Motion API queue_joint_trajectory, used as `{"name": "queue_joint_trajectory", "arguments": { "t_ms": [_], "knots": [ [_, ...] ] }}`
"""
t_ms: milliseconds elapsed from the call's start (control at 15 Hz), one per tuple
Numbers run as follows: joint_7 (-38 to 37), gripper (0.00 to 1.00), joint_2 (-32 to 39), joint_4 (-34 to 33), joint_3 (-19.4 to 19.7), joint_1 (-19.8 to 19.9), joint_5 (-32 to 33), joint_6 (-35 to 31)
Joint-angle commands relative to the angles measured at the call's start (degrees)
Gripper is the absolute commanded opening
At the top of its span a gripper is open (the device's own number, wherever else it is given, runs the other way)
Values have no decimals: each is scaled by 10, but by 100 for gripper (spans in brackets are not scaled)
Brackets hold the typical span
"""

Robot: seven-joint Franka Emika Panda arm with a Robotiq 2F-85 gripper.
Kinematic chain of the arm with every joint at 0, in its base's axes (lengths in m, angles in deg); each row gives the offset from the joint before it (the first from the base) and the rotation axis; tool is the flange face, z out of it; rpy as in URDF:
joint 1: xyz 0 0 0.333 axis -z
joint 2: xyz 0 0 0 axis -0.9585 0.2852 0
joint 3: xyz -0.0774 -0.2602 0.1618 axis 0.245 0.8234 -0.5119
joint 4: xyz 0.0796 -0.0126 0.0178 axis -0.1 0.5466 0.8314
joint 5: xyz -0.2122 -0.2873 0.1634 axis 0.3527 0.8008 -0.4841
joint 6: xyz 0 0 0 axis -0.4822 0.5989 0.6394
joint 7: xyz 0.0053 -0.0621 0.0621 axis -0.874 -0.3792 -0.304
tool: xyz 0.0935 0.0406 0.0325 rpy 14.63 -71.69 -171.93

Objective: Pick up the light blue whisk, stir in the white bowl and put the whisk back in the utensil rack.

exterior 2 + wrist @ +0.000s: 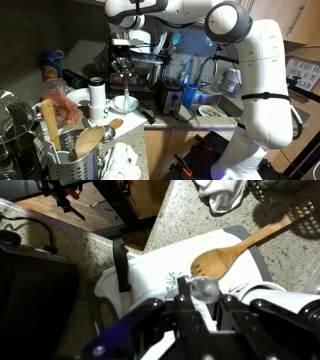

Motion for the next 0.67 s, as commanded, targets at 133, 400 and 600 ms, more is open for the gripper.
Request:
{"name": "queue_joint_trajectory", "arguments": {
  "t_ms": [133,400,600],
  "knots": [
    [-42,11,60,-124,12,-12,-12,71],
    [-85,11,74,-150,30,-21,12,62],
    [-107,11,76,-146,39,-21,22,60]
  ]
}}
